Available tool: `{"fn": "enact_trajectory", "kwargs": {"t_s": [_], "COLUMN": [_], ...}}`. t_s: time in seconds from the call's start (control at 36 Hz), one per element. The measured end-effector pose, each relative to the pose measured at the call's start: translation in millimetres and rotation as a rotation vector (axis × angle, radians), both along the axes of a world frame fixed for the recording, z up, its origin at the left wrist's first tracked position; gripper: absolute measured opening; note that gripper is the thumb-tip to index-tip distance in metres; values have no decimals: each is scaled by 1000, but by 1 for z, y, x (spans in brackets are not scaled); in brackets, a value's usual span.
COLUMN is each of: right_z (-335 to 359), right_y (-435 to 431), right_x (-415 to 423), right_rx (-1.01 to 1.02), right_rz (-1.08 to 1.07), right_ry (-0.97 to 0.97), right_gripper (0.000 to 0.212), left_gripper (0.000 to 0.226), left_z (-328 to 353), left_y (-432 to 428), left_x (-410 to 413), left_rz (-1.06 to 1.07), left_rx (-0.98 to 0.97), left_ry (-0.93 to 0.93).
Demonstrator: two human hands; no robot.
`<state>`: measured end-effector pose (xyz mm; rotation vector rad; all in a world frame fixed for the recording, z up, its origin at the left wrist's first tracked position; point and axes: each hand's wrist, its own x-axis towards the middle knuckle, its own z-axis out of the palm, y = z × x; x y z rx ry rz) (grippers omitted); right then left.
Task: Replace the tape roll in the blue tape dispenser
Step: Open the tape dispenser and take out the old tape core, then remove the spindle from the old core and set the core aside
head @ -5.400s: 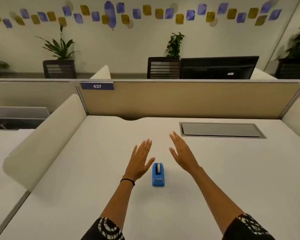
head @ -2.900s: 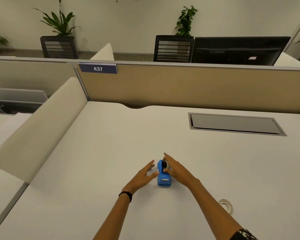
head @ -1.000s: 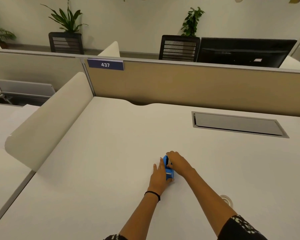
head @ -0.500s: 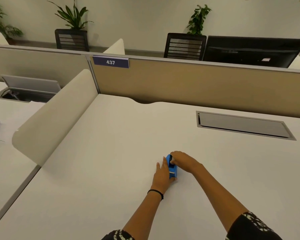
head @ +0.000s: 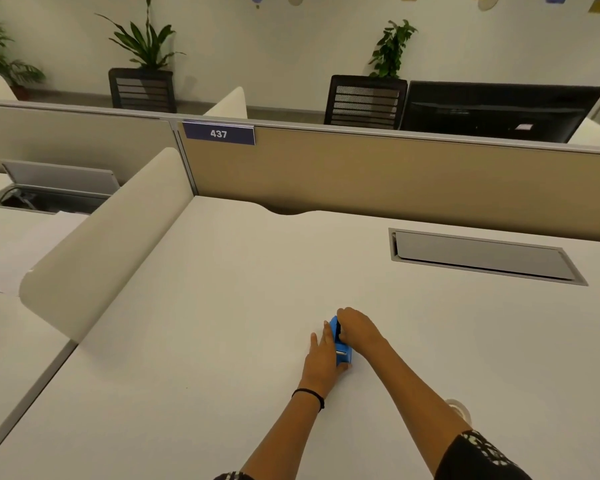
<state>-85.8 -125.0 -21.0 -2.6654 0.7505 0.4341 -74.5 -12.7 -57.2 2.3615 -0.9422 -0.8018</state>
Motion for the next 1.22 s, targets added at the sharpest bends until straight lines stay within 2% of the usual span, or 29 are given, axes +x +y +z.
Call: {"fn": "enact_trajectory", "kwargs": {"t_s": [0.08,0.19,0.22,0.31,0.42,0.53,0.61,0.72,0.78,0.86,1.0,1.11,1.22], "right_z": [-2,-4,-4,-6,-6,0,6,14,14,9,-1,-6,-6], "right_y": [-2,-12,-14,-23,-29,-27,-19,-1,11,30,53,57,60], "right_x": [-2,-10,-11,-15,-23,-38,-55,-81,-94,-110,-128,-133,-134], "right_rx": [10,92,110,195,299,348,384,490,537,604,665,664,680], "right_rz": [23,-25,-25,-53,-161,-259,-242,-213,-179,-155,-169,-231,-325], "right_ry": [-21,-166,-184,-263,-457,-611,-682,-757,-763,-718,-633,-573,-566], "right_gripper": [8,37,37,13,33,32,32,33,34,34,44,47,37], "left_gripper": [89,89,90,92,94,72,57,44,39,38,30,13,16], "left_z": [-2,-6,-7,-9,-11,-11,-1,23,34,41,35,31,31], "left_y": [0,-1,-1,-2,-1,11,22,27,30,37,46,54,60], "left_x": [0,1,2,2,4,11,10,-8,-19,-36,-60,-67,-66], "left_rz": [6,-4,-9,-17,-27,-94,-10,256,304,228,305,388,451], "left_rx": [-14,-10,-6,10,9,-11,-180,-510,-562,-588,-597,-586,-596], "left_ry": [7,6,2,-4,37,83,188,298,476,692,696,646,620]}}
